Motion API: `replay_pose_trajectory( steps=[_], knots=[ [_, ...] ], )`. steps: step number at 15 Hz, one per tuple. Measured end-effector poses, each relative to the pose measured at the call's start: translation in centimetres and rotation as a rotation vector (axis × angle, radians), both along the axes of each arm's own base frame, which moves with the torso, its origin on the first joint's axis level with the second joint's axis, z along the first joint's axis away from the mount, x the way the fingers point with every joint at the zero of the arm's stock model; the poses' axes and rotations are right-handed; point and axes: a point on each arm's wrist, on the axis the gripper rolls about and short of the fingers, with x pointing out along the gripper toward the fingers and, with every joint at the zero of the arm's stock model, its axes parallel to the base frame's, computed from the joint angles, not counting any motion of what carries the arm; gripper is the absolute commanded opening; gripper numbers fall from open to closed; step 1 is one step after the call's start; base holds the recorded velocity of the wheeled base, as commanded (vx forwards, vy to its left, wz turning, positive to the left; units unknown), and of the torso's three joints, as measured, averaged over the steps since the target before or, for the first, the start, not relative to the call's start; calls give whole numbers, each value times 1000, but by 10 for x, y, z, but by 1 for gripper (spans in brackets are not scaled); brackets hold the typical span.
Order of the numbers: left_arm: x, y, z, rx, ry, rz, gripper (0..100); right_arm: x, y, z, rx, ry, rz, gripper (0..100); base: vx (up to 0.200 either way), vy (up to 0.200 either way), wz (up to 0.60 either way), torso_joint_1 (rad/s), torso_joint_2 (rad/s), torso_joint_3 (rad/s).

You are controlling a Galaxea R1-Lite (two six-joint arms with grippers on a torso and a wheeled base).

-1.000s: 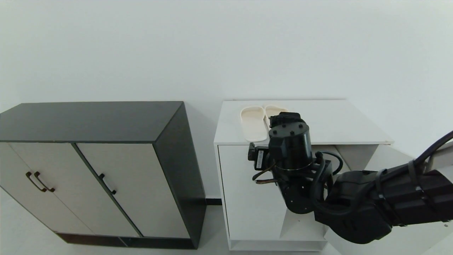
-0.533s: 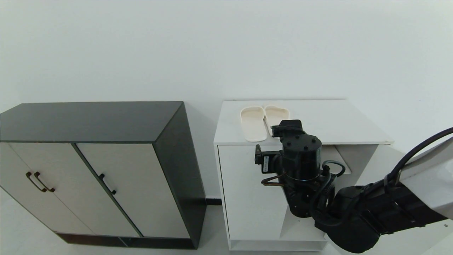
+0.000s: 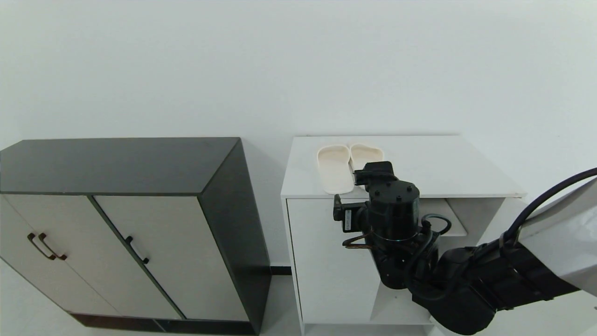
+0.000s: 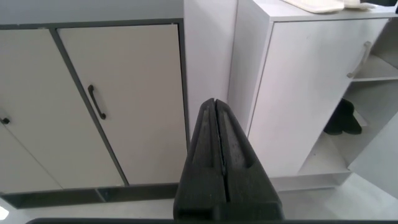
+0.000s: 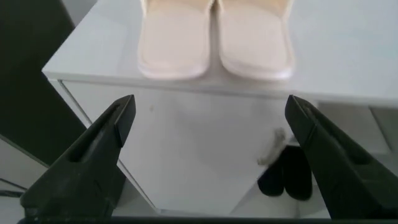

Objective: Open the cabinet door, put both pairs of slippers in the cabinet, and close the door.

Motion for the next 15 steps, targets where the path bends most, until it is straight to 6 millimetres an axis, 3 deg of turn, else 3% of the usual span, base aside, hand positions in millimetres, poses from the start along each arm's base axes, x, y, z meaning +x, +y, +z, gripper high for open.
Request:
replay_pose_trajectory(
  steps=[6, 11, 15],
  knots=[
    [0, 0, 0, 0, 0, 0, 0, 2, -7, 2, -29, 20, -3, 100, 200, 0, 0, 6, 5, 1],
    [0, 0, 0, -1, 0, 0, 0, 5, -11, 14, -69, 98, 21, 100, 0, 0, 0, 0, 0, 0],
    [0, 0, 0, 0, 0, 0, 0, 10, -10, 28, 13, 184, 79, 100, 0, 0, 0, 0, 0, 0]
  ],
)
